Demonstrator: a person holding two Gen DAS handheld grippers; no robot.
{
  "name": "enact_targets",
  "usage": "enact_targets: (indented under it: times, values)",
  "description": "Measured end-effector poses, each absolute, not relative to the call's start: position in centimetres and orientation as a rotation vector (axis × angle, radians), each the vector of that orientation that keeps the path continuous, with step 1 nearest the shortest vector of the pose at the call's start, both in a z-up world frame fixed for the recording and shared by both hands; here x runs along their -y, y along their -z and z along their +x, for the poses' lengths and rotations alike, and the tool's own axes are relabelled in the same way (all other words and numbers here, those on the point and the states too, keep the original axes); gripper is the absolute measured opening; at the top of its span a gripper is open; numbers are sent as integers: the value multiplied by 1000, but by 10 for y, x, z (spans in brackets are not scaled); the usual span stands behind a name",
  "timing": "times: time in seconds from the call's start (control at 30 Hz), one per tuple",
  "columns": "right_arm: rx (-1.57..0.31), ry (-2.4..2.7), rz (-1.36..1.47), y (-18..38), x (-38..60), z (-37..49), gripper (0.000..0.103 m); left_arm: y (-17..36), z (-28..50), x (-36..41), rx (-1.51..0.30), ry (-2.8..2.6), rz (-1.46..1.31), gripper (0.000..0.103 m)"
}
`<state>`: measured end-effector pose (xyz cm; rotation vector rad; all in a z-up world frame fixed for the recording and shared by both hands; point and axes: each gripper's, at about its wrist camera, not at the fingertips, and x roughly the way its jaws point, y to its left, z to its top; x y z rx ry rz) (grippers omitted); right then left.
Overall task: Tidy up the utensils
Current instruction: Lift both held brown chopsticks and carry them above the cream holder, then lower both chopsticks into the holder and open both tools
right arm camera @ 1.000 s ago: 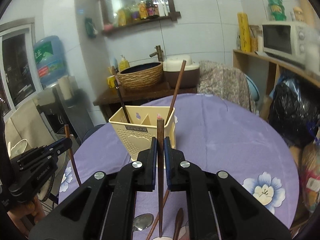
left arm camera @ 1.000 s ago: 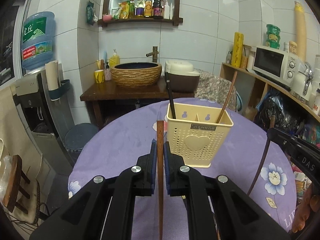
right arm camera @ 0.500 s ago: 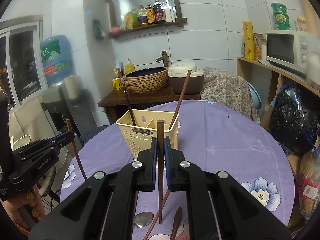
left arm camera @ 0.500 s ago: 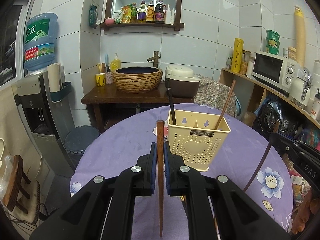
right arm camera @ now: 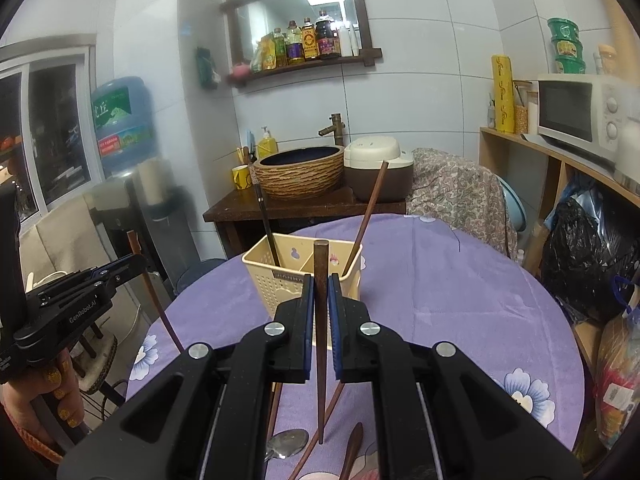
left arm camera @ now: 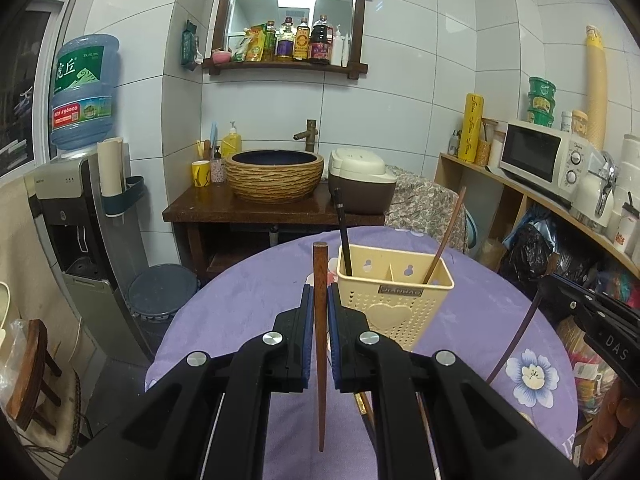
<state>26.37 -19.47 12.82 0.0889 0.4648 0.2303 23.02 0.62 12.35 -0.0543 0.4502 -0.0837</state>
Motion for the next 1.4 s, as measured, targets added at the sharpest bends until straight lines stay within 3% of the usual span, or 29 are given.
enact_targets:
  times: [0.5, 0.7, 0.87, 1.4]
  values:
    - [-381, -282, 106, -238, 193, 317, 8, -243, 273, 6, -322, 155, -62, 8]
    - [-310, -255, 88, -272, 184, 353, 8, -268, 312, 22, -275, 144, -79, 9]
    - [-300, -228, 87, -260, 181, 382, 8, -246, 350, 31, -307, 131, -97, 8]
    - [-478, -204, 115, -147, 181, 423, 8, -134, 389, 29, -517, 133, -116, 8]
